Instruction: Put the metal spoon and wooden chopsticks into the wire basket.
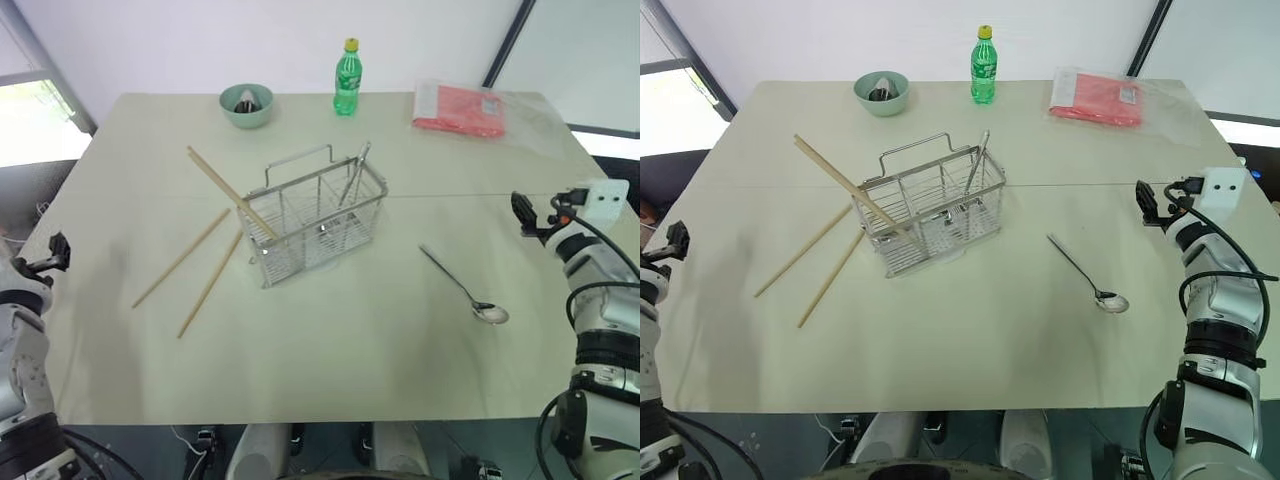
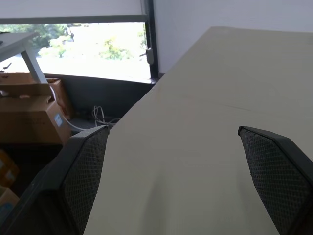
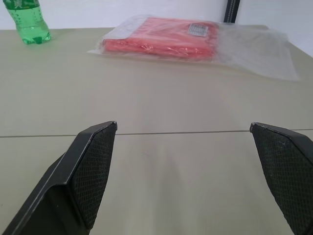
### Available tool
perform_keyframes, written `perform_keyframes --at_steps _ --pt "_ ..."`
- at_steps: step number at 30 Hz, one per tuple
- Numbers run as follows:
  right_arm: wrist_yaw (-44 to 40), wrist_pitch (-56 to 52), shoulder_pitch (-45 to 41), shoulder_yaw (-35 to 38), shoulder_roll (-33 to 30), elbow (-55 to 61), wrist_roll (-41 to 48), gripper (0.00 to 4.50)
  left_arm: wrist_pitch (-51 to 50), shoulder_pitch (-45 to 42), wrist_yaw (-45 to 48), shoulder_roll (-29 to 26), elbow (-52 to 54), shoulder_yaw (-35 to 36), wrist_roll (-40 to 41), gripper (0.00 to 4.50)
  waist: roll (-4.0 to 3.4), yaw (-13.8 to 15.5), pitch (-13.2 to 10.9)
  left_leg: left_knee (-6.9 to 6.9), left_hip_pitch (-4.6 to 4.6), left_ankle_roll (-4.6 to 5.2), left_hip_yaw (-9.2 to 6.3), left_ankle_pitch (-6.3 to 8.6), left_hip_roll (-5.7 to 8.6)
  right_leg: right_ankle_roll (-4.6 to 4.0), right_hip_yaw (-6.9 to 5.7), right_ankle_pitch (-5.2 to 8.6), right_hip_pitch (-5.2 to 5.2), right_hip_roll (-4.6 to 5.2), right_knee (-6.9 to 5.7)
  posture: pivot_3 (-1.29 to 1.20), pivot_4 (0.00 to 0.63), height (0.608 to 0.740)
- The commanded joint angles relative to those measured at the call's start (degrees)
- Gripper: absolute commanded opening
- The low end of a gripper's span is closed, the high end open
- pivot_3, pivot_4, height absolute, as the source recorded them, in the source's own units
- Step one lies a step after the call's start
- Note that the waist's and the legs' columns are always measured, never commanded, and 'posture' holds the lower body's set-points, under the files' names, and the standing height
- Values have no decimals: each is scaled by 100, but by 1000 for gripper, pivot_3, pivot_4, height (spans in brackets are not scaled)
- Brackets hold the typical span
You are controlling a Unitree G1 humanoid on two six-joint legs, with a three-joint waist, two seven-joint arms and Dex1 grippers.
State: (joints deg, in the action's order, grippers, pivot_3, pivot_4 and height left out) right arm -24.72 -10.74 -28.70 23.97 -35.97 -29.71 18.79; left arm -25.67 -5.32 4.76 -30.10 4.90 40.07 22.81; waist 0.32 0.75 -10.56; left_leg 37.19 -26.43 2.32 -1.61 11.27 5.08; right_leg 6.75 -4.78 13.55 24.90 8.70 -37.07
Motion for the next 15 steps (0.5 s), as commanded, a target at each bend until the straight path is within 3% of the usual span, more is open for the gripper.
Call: perform_keyframes --at_steps 1,15 --pt "-67 215 -196 58 -176 -26 -18 4500 30 -117 23 -160 159 141 77 4449 0 -2 0 1 0 0 0 0 0 0 0 0 0 0 0 0 150 684" --pt "-335 309 -337 39 -421 -276 -26 4500 68 -274 21 -230 -16 71 98 4449 0 -10 0 2 0 -1 0 -1 0 2 0 -2 -10 -2 -2 0 150 684"
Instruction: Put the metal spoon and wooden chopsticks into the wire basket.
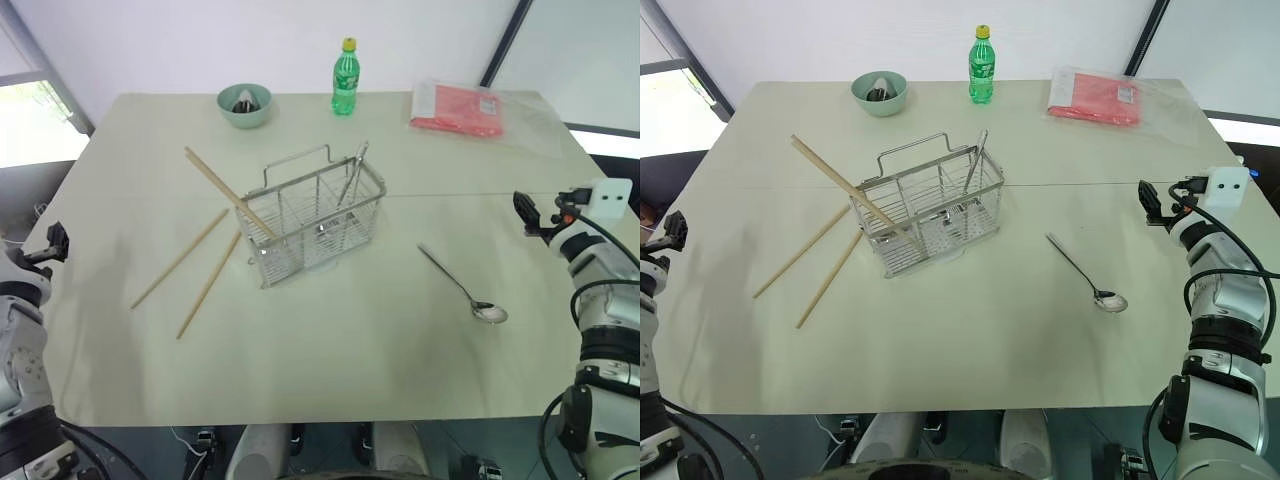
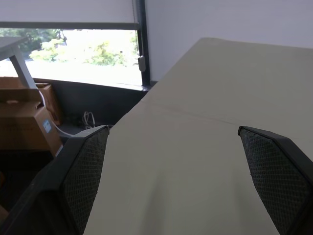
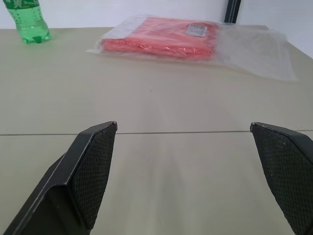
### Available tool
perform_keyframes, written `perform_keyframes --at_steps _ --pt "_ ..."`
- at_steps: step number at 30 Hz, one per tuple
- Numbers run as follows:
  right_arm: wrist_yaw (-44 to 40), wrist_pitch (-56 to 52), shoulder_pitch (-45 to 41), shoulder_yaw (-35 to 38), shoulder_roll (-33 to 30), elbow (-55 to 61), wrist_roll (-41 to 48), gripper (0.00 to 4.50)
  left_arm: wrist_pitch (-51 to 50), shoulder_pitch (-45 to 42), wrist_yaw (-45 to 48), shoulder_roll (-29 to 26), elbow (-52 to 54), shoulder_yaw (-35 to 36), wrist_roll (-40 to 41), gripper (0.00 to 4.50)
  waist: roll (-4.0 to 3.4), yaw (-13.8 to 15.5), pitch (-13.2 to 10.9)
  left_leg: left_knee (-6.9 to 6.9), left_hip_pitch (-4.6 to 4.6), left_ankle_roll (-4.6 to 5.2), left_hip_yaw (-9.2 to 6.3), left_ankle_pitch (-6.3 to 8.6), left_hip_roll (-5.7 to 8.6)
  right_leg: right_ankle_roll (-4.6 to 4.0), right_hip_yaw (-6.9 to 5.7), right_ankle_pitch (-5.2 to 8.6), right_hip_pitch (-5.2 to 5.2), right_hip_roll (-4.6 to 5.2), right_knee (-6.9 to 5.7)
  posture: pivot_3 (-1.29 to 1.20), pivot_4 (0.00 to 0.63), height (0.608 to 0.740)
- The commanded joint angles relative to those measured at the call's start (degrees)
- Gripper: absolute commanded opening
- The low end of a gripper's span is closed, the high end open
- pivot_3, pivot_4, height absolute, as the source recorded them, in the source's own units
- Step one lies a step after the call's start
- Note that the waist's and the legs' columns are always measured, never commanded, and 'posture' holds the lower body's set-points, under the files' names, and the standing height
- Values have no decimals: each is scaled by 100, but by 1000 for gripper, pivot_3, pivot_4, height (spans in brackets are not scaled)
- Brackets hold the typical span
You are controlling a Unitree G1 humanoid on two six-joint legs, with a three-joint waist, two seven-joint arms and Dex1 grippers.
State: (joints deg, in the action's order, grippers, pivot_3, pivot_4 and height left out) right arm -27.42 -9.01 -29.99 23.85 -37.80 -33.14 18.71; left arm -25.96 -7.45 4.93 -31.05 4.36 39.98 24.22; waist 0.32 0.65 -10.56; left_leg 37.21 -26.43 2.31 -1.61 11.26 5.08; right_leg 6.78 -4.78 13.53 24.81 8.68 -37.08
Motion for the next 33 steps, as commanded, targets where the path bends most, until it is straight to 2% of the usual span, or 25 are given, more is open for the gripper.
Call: perform_keyframes --at_steps 1,7,10,17,24,26,33 --pt "-92 124 -223 45 -259 78 -14 4500 98 -69 4 -136 35 76 -44 4449 0 0 0 0 0 0 0 0 0 0 0 0 -1 0 0 0 150 684" --pt "-263 5 -307 -52 -371 138 -9 4500 106 -218 6 -219 -9 65 -30 4449 1 3 0 0 1 0 0 0 0 -2 0 1 -1 1 0 0 150 684" --pt "-737 -530 -429 -427 -622 539 -35 4500 -245 -728 232 -564 315 144 462 4449 7 11 -5 2 -5 0 -1 0 0 -2 0 1 8 0 -3 0 150 684" --pt "-1944 -2831 -181 -1295 -1474 2211 345 4500 -1936 -1433 1428 -1357 1659 120 3287 4449 6 -14 -6 4 -11 3 -1 2 2 0 3 4 25 2 3 0 150 684" --pt "-2446 -4163 384 -1488 -1877 3642 794 4500 -2644 -1075 2557 -2265 3005 -370 4994 4449 -11 -42 -16 -11 -10 3 -1 2 -2 -13 10 14 14 4 -1 0 150 684" --pt "-2442 -4327 571 -1407 -1877 3898 888 4500 -2669 -894 2766 -2455 3297 -565 5030 4449 -14 -36 -17 -10 -7 2 3 2 -1 -15 14 15 12 7 2 0 150 684" --pt "-2186 -4853 1051 -1268 -1689 4372 1174 4500 -2263 -444 3567 -3006 3803 -1461 3925 4449 -15 1 -17 -10 -5 1 9 3 -2 -36 18 12 9 14 5 0 150 684"
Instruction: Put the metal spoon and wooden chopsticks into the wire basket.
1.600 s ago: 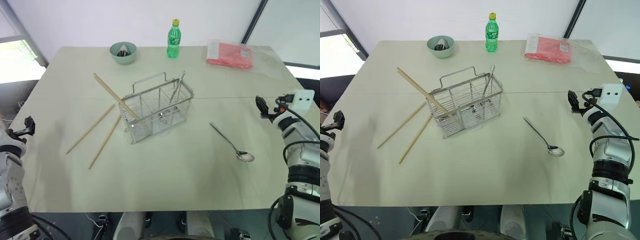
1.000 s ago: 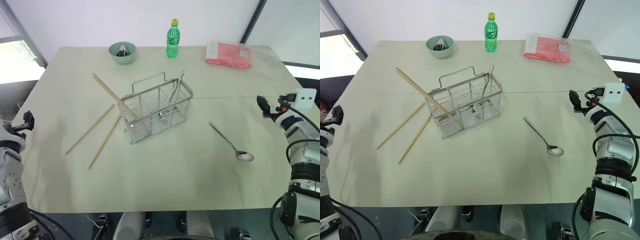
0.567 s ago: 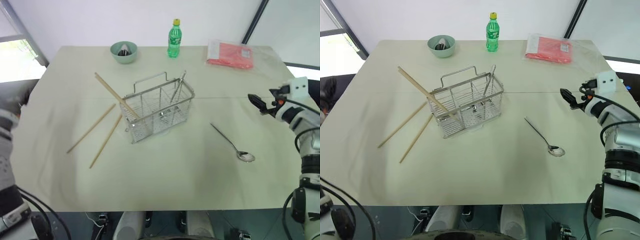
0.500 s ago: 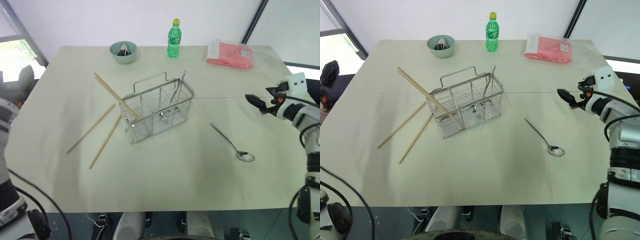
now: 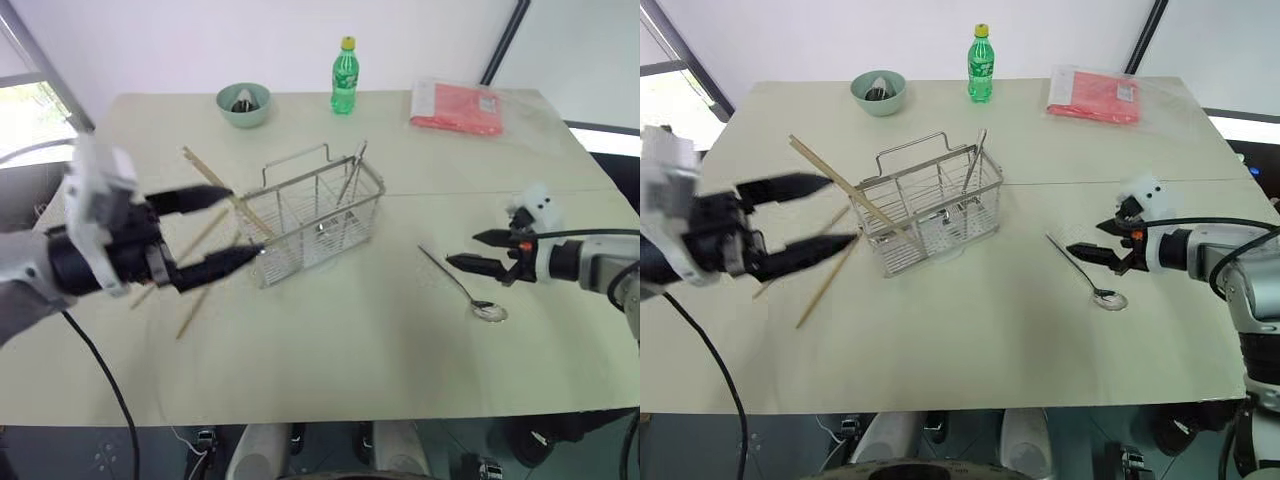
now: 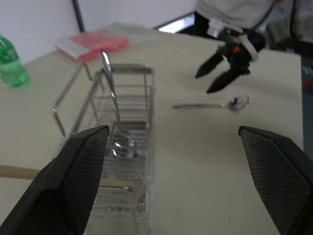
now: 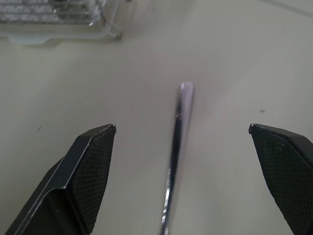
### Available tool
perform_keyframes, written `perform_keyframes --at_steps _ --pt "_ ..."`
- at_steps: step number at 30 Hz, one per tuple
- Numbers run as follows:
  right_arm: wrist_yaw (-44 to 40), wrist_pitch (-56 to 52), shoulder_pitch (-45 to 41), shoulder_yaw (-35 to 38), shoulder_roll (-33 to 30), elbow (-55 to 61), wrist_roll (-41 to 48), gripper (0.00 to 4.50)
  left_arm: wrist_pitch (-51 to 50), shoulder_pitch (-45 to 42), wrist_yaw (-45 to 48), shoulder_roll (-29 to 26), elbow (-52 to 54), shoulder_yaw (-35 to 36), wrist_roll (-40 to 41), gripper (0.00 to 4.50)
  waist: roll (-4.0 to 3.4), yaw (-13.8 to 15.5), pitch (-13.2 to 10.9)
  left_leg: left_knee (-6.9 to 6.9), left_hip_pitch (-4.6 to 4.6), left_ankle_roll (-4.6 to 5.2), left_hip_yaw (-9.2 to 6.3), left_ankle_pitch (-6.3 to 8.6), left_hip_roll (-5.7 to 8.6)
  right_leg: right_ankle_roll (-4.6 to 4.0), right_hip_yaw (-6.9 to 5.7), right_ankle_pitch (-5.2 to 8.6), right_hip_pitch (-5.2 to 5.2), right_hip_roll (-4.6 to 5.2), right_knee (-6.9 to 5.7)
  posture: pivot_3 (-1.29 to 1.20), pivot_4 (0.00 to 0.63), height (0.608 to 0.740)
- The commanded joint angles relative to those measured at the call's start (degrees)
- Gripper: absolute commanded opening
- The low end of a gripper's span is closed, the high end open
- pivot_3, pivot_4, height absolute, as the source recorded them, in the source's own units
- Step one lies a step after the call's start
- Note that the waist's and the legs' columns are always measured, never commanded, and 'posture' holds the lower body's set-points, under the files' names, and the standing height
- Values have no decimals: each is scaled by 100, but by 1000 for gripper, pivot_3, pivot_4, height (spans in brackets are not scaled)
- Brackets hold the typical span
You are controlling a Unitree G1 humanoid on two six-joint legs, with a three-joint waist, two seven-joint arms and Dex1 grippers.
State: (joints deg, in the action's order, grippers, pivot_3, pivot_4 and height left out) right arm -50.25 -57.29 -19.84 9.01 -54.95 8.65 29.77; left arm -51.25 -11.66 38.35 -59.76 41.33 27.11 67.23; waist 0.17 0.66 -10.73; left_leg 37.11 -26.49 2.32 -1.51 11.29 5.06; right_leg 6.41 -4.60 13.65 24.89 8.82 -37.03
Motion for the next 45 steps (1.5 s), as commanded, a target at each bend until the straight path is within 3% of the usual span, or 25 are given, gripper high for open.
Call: perform_keyframes --at_steps 1,8,14,16,18,21,24,29,32,37,42,45 --pt "138 -41 85 208 61 204 86 4500 337 -51 286 -146 100 -304 -502 4449 0 1 0 -1 -1 0 0 0 0 0 0 0 1 0 0 0 150 684" --pt "351 210 444 -91 376 109 -73 4500 584 -767 375 25 -56 -1173 -939 4449 -1 11 -1 -7 -5 0 1 0 1 2 -1 1 5 -1 16 0 150 684" --pt "460 507 508 -402 648 -228 -327 4500 512 -1244 385 183 -215 -1464 -944 4449 6 -4 -4 -5 1 1 1 -1 0 5 -4 -1 -7 -8 24 0 150 684" --pt "478 585 491 -458 722 -332 -390 3951 503 -1306 387 195 -245 -1495 -954 4500 9 -6 -5 -1 9 1 0 -1 -3 6 -4 -1 -17 -11 24 0 150 684" --pt "531 653 471 -493 825 -443 -454 3126 495 -1382 350 216 -286 -1494 -951 4500 10 1 -5 1 14 1 -1 -1 -3 6 -5 -2 -23 -12 23 0 150 684" --pt "544 718 468 -505 905 -502 -523 1373 486 -1456 318 241 -331 -1487 -966 4500 13 -1 -3 1 19 0 -4 0 -4 21 -6 7 -28 -15 22 0 150 684" --pt "542 739 477 -482 947 -498 -553 40 466 -1503 290 274 -365 -1442 -906 4500 13 -9 -2 -2 20 0 -5 0 -5 20 -5 8 -26 -18 21 0 150 684" --pt "688 961 453 -380 991 -551 -697 40 483 -1530 222 354 -443 -1416 -901 4500 19 -4 -2 5 25 0 -5 -1 -5 4 -5 -4 -32 -18 24 0 150 684" --pt "1115 1431 25 -3 1264 -887 -790 40 499 -1572 117 499 -561 -1319 -802 4500 25 -12 -3 5 27 0 -5 -1 -5 10 -5 -2 -36 -18 26 0 150 684" --pt "1771 1853 -1291 996 1833 -1238 -234 40 521 -1800 -217 771 -874 -1173 -745 4500 -2 -21 -22 5 22 -3 -4 -3 -1 19 -3 -12 -23 -19 21 0 150 684" --pt "2355 1563 -2708 1534 2445 -1056 644 40 515 -1959 -337 870 -1053 -1196 -803 4500 7 5 -29 -1 5 2 -9 -17 -3 24 -6 -27 3 -24 -3 0 150 684" --pt "2561 1426 -3101 1502 2818 -830 1001 40 520 -2001 -361 882 -1101 -1211 -847 4500 7 -2 -29 -4 -1 7 -10 -17 -2 24 -5 -28 10 -24 -3 0 150 684"
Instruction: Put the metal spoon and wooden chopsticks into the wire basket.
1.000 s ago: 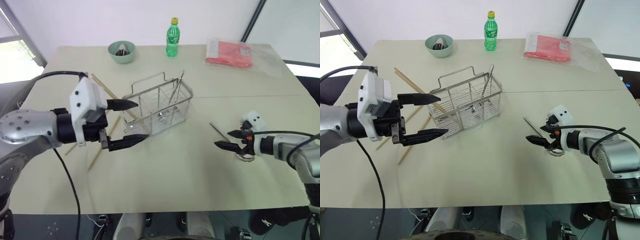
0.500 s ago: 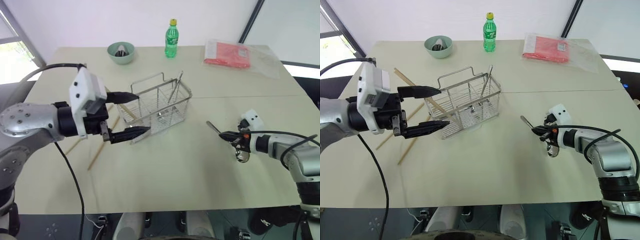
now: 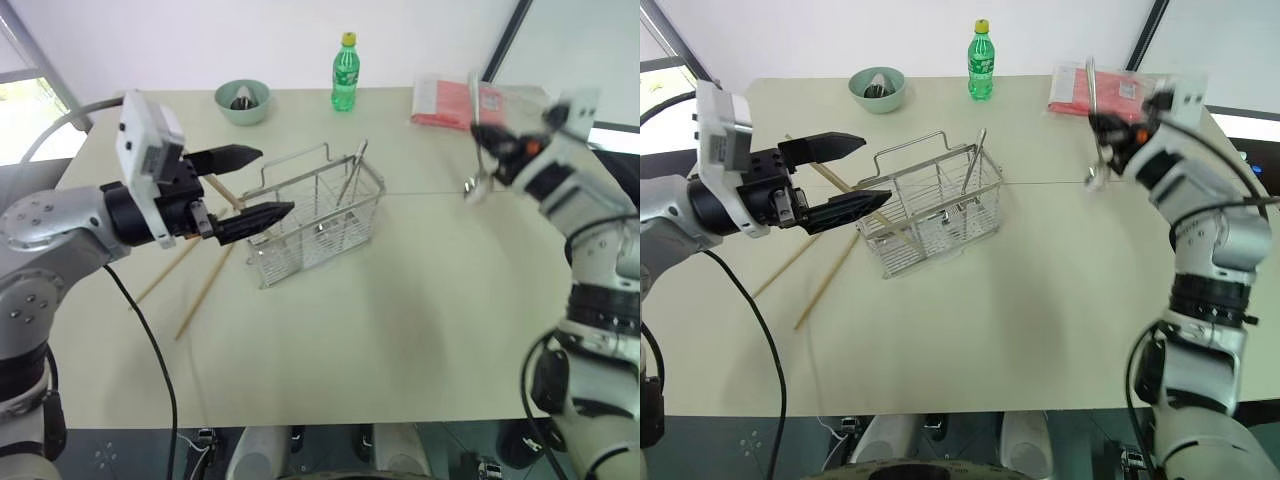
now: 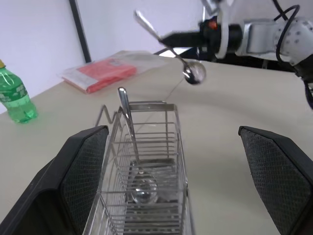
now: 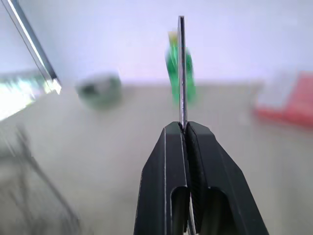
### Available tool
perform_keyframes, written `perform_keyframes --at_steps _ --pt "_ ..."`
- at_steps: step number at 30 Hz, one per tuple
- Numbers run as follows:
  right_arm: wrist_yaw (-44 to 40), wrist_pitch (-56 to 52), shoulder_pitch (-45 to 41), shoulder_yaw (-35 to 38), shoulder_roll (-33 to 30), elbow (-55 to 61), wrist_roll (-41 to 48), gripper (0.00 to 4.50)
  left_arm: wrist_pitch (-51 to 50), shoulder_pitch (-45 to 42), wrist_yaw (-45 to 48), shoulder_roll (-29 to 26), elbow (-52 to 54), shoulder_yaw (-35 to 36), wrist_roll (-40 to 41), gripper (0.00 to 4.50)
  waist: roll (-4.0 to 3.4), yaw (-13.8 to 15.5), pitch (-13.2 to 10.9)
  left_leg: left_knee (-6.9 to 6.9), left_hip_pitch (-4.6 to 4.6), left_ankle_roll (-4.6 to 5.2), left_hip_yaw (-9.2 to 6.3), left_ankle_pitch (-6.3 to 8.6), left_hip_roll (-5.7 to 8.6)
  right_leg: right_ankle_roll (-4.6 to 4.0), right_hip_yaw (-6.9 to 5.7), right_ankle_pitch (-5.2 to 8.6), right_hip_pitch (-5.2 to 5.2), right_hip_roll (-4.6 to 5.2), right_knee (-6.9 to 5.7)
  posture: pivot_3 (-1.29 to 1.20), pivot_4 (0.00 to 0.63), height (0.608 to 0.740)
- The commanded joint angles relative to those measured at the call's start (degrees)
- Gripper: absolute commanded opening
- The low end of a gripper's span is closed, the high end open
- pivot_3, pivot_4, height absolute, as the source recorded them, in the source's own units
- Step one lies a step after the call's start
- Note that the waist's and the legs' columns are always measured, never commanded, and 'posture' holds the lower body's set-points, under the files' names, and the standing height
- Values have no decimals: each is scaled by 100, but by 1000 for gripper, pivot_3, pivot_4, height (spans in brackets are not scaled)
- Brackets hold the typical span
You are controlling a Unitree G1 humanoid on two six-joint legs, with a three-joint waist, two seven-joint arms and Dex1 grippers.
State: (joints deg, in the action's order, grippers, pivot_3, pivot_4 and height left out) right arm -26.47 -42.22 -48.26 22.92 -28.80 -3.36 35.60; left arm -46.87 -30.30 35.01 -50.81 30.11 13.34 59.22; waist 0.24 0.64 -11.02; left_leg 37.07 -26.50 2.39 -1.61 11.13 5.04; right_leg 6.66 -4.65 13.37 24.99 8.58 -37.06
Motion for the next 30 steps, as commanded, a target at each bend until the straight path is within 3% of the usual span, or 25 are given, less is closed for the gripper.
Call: perform_keyframes --at_steps 1,9,22,25,30 --pt "222 -107 -334 42 318 459 503 40 84 -153 -42 -11 4 163 -62 4500 0 3 0 0 0 2 0 1 0 0 0 0 0 -1 0 0 150 684" --pt "290 -67 -363 -849 1159 1013 662 40 114 -330 -147 84 -137 149 -210 4500 -2 -15 -1 9 3 -3 3 1 7 -7 0 4 23 -7 -11 0 150 684" --pt "-46 1488 -147 -1592 1757 141 -281 40 83 -410 -326 143 -33 256 -91 4500 -2 -29 -1 8 4 -11 3 -6 6 1 1 -1 32 -15 -18 0 150 684" --pt "-82 1819 -92 -1495 1885 -113 -339 902 80 -423 -382 139 -20 305 -46 4500 -3 -47 -1 8 4 -15 3 -6 6 1 1 -1 32 -16 -20 0 150 684" --pt "-45 1945 -46 -1281 1867 -157 -221 3407 67 -421 -422 134 -27 397 17 4500 -3 -49 -1 8 5 -20 1 -11 6 0 3 -2 32 -17 -29 0 150 684"
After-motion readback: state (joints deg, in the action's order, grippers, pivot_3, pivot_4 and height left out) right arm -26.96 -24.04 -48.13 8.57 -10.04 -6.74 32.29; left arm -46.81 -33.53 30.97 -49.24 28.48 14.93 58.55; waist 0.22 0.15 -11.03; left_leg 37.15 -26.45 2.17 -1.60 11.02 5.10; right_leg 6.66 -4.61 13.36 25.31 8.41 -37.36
